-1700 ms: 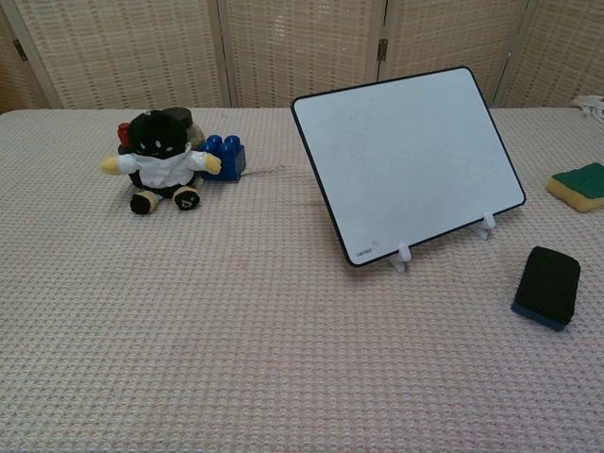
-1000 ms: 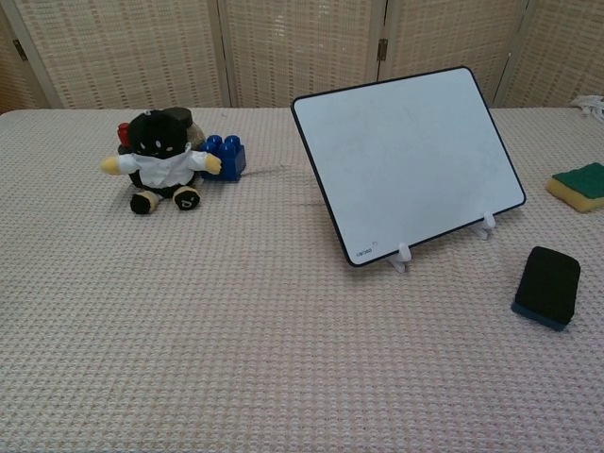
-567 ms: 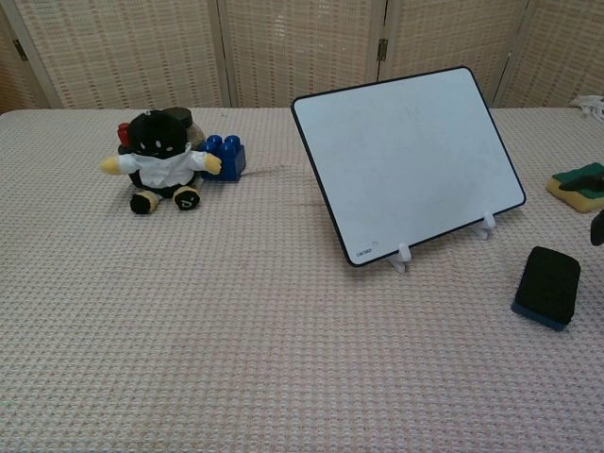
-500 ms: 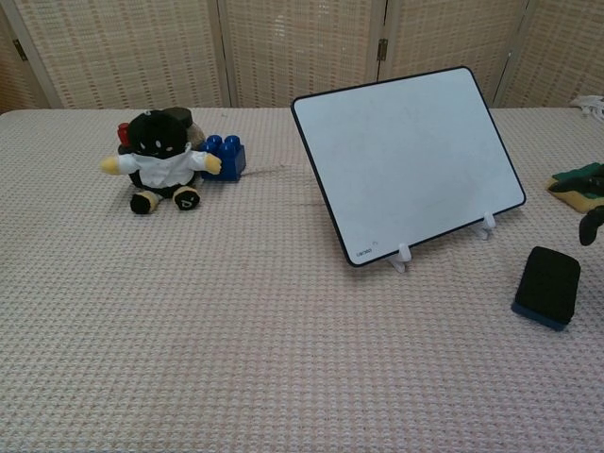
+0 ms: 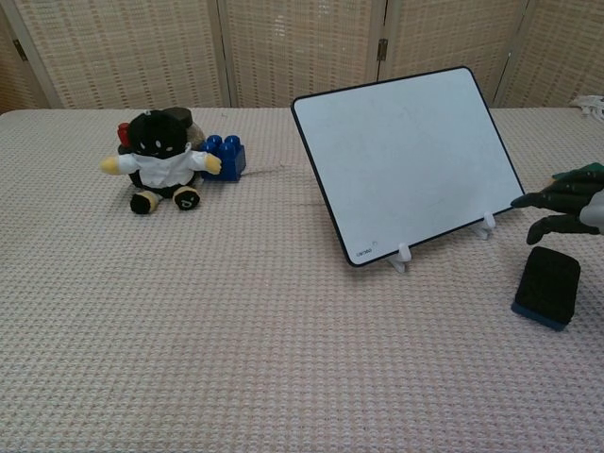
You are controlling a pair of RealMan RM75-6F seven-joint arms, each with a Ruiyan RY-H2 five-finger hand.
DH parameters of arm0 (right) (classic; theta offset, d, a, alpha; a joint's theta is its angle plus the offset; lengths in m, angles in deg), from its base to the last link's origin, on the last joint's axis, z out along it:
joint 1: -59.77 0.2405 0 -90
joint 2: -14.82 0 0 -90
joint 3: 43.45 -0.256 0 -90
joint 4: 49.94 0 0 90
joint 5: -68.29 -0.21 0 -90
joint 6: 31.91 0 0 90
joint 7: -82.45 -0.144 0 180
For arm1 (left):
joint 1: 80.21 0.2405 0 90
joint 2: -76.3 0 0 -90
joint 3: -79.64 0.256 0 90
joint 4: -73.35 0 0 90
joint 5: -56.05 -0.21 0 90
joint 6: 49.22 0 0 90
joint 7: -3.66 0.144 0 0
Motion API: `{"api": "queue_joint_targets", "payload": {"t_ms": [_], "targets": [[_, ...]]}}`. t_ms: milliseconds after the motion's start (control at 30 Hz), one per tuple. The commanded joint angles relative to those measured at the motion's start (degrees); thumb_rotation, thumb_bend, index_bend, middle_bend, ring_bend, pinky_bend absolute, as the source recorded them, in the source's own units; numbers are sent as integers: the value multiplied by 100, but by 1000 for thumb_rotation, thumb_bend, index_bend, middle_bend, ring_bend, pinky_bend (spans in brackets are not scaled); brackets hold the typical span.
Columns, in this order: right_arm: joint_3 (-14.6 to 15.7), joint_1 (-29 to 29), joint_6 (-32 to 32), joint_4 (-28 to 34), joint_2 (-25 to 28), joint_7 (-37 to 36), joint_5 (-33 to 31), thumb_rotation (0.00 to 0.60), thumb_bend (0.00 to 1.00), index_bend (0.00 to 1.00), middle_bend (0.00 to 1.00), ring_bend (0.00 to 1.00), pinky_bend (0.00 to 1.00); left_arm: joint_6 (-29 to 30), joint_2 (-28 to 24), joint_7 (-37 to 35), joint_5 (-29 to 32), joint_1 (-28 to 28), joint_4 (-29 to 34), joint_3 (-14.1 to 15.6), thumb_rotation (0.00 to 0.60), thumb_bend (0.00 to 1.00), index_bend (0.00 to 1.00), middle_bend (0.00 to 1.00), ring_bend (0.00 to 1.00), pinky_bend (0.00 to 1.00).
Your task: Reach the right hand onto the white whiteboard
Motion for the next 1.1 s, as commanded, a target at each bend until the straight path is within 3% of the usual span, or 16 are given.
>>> {"api": "queue_joint_targets", "payload": {"t_ms": [33, 733, 1100], "targets": [[57, 25, 11, -32, -73, 53, -63, 600, 324, 214, 0, 0, 0, 7, -5, -30, 0, -8, -10, 13, 600, 196, 0, 0, 0, 0], [285, 147, -201, -780, -790, 270, -205, 600, 324, 214, 0, 0, 0, -125, -101, -267, 15, -116, -29, 134, 600, 206, 0, 0, 0, 0], [329, 146, -406, -983, -1012, 290, -262, 600, 324, 481, 3, 60, 0, -144, -115, -330, 26, -147, -60, 165, 600, 209, 0, 0, 0, 0]]}}
